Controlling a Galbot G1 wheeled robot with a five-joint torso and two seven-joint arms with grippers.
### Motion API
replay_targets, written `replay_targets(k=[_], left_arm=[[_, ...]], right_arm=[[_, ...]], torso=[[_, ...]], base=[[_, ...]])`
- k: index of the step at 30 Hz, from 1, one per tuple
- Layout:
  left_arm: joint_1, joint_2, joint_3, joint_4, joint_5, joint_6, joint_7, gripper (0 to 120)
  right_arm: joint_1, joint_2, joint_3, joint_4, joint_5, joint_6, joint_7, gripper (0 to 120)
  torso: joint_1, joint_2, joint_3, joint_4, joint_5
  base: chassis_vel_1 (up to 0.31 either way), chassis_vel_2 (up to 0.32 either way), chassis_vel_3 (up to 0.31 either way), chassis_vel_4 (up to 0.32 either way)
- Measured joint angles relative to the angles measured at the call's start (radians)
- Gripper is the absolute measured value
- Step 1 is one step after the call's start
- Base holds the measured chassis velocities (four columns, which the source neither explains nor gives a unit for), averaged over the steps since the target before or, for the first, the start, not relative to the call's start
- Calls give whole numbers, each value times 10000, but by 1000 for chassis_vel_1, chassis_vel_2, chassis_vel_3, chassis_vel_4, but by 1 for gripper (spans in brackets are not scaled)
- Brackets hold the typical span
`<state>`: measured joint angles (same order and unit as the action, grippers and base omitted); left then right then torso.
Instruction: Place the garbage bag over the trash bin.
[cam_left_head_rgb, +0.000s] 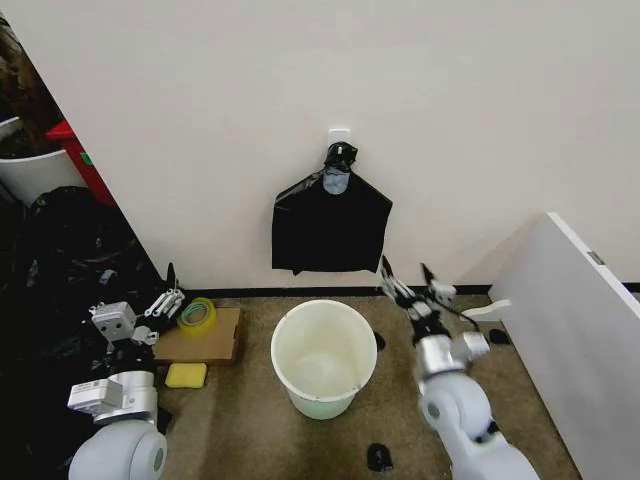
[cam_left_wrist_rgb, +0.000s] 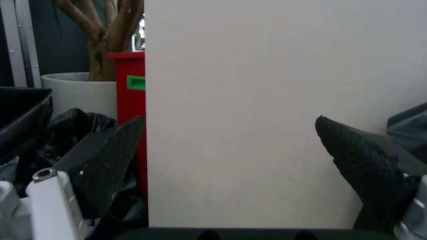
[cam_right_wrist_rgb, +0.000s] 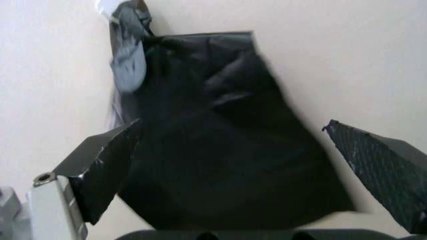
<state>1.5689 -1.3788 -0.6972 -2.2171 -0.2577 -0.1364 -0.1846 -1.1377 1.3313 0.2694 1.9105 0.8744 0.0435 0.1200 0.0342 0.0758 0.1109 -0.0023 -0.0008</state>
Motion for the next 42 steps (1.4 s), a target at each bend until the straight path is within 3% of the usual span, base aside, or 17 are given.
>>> replay_targets(k=[6, 11, 20, 26, 28, 35, 36, 42], left_arm=[[-62, 9, -114, 246, 29, 7, -107, 100], [-125, 41, -230, 415, 14, 8, -259, 100], [-157, -101, -232, 527, 66, -17, -428, 100], [-131, -117, -279, 517, 95, -24, -509, 100], [-95, -145, -280, 512, 155, -44, -549, 100], [-12, -196, -264, 476, 268, -119, -583, 100], [-17, -197, -253, 480, 281, -128, -584, 100], [-45, -190, -233, 535, 282, -135, -583, 100]], right_arm=[[1705, 447, -404, -1301, 2447, 47, 8, 100], [2412, 989, -717, -1416, 3198, 143, -162, 100], [3377, 1609, -1100, -2329, 3091, 120, -188, 100], [3546, 1754, -1241, -2505, 2892, 124, -242, 94], [3671, 1802, -1255, -2692, 2805, 129, -282, 81], [3910, 1956, -1115, -3241, 2683, 334, -629, 56], [3933, 2066, -1043, -3241, 2722, 473, -881, 44], [3938, 2091, -1016, -3249, 2673, 586, -1063, 22]], torso=[[1, 0, 1, -3, 1], [1, 0, 0, -1, -1], [1, 0, 1, -2, 0], [0, 0, 0, -3, 0], [0, 0, 0, -2, 0], [0, 0, 0, -3, 1], [0, 0, -1, -2, 1], [0, 0, -1, -2, 1]], base=[[0, 0, 0, 0], [0, 0, 0, 0], [0, 0, 0, 0], [0, 0, 0, 0], [0, 0, 0, 0], [0, 0, 0, 0], [0, 0, 0, 0], [0, 0, 0, 0]])
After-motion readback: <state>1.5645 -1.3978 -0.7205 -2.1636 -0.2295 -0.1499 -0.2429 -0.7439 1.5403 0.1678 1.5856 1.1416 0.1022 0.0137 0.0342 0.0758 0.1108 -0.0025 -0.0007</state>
